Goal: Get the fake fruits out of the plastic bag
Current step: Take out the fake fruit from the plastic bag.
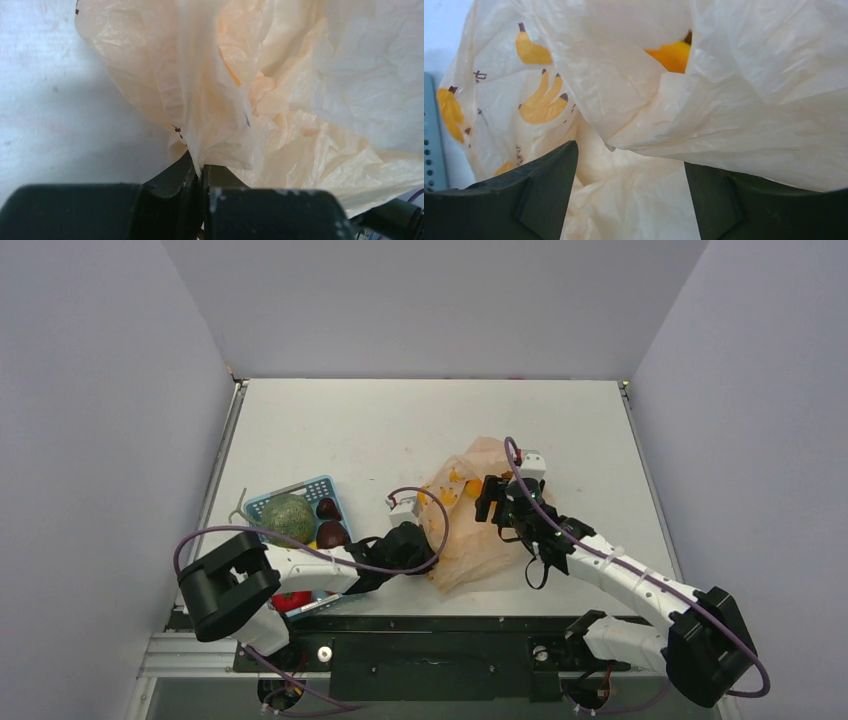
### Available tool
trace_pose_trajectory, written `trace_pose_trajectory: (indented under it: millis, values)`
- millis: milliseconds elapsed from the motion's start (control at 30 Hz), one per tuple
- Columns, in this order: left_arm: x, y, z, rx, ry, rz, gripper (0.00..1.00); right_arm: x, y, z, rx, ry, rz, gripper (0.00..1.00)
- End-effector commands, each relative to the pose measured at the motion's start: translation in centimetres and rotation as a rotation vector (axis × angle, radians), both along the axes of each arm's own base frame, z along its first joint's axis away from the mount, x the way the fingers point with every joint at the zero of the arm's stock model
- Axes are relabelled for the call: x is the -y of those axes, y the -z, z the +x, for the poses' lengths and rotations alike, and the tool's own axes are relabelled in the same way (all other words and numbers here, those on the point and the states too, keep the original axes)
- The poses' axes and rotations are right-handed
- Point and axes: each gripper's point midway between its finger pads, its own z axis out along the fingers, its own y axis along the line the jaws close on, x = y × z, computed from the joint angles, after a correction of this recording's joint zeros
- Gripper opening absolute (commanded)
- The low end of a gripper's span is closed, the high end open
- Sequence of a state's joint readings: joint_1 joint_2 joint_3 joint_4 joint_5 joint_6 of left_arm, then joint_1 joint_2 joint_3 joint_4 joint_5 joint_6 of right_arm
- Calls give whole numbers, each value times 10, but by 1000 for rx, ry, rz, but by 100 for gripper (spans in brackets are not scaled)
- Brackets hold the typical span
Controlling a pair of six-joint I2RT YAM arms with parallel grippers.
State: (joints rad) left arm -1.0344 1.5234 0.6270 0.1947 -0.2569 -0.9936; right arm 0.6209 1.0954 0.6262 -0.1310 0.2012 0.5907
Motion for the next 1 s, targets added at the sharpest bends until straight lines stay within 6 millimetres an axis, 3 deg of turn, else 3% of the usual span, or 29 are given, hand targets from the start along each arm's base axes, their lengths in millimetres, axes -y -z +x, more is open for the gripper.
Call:
trace_pose_trajectory:
  millis: [0, 100, 267, 433, 567, 767, 967]
  values:
    - [9, -17, -19, 5, 49, -87, 0, -1, -1, 10, 38, -94, -149, 74]
    - [3, -13, -29, 2, 59, -47, 0, -15, -3, 10, 75, -157, -224, 77]
    - [-1, -10, -40, -12, 83, -44, 0, -7, 4, 21, 80, -165, -440, 82]
    - [-11, -20, -40, 18, 70, -45, 0, 1, 4, 34, 69, -176, -634, 82]
    - [-20, -29, -39, 49, 83, 1, 0, -4, 12, 36, 45, -252, -777, 80]
    - [-20, -35, -46, 66, 124, -39, 0, -13, 30, 40, 89, -351, -826, 79]
    - [-13, -38, -51, 63, 166, -67, 0, -33, 34, 61, 57, -420, -770, 81]
